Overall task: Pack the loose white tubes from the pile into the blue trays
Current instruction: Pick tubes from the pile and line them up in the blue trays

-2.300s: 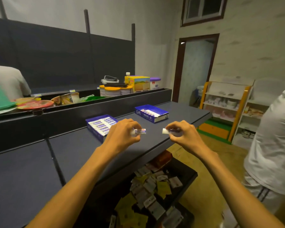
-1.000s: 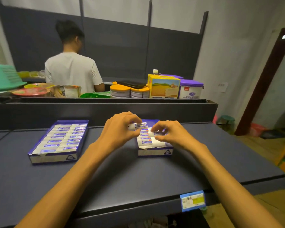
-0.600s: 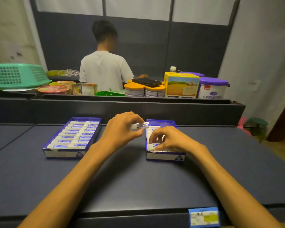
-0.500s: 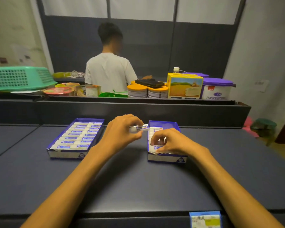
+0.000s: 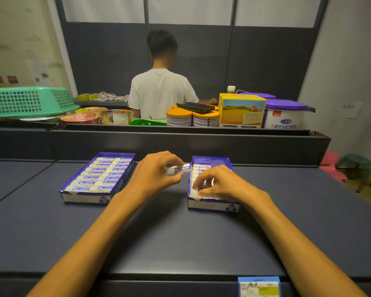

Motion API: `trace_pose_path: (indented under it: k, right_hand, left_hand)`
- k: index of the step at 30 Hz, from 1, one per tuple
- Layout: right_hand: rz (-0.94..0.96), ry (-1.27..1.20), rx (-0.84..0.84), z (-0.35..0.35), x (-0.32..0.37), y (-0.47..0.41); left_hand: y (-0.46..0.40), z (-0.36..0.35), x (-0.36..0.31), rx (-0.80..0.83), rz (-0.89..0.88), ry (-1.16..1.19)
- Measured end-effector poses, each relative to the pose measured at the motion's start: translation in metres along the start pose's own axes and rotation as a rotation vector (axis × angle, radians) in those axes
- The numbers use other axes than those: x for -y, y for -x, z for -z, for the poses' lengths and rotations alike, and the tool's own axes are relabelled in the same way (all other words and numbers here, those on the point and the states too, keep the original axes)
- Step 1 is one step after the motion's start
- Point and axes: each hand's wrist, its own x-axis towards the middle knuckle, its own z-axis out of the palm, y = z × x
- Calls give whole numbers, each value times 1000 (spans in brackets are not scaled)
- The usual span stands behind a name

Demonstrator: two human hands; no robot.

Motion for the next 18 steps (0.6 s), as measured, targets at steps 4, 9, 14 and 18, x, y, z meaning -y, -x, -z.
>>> trace_pose_path:
  k: [4, 9, 14, 18]
  right_hand:
    - [15, 24, -10, 1, -1, 1]
    - [18, 20, -47, 2, -2, 1]
    - [-28, -44, -222, 17, -16, 9]
    - [-112, -5, -291, 19, -33, 18]
  left_hand:
    - [1, -1, -2, 0, -27, 36]
    - [0, -2, -6, 13, -37, 88]
    - [-4, -2, -14, 55, -50, 95]
    - [-11, -10, -30, 181, -25, 50]
